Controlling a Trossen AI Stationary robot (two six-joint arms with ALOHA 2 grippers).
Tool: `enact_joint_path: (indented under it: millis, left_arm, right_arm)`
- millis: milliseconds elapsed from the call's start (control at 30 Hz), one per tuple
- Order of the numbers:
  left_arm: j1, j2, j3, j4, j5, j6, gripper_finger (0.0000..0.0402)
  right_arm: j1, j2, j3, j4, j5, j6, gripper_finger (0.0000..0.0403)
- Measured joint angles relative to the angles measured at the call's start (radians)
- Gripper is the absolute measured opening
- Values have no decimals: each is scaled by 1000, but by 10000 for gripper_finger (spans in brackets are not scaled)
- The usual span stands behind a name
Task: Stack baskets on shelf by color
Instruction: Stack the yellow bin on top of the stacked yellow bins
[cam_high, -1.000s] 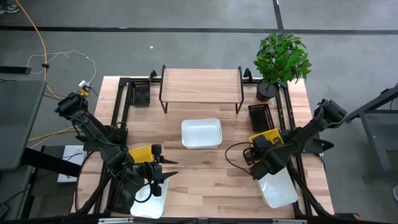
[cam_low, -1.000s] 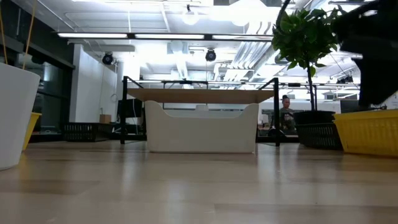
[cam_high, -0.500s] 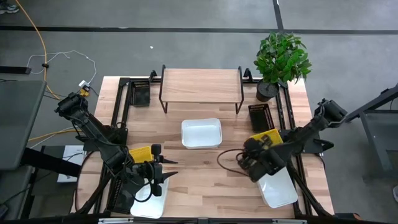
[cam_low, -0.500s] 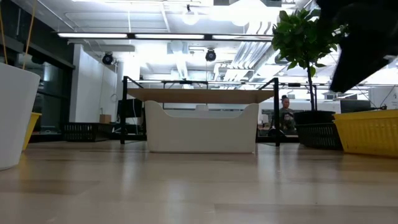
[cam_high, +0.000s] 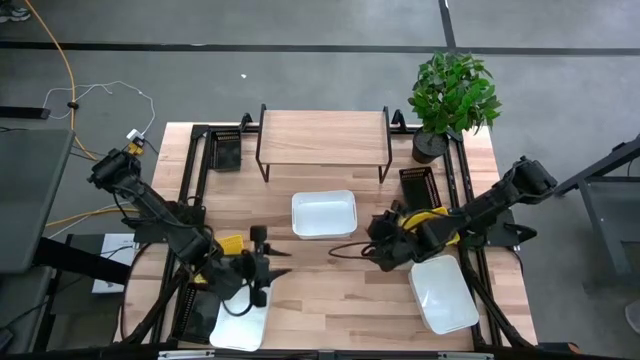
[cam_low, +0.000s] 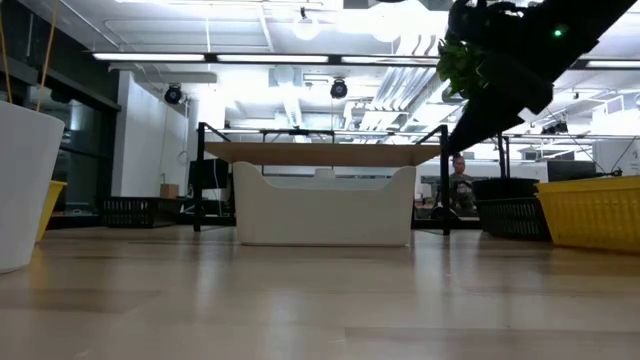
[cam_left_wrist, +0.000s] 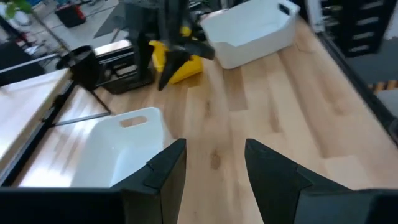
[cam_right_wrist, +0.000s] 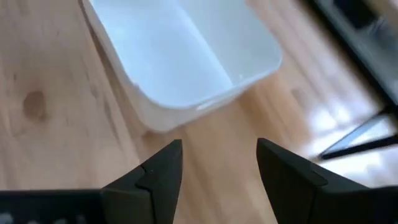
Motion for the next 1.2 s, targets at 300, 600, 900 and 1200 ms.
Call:
enact_joint_path:
  millis: [300,600,900,1200]
  left_arm:
    - [51,-7,-40,26,-11,0,151]
    - [82,-144,-295,344,-4,59,151]
    - [152,-416,-485,360,168,-48,151]
    - [147,-495,-277,-525,306,-586,144]
  right_arm:
    - [74,-45,-77,-97,126,87,193]
    - [92,-387,-389,445,56,-73,192]
    - [4,-472,-530,986,-221,-401,192]
    - [1,-401,-531,1014,-241,-386,192]
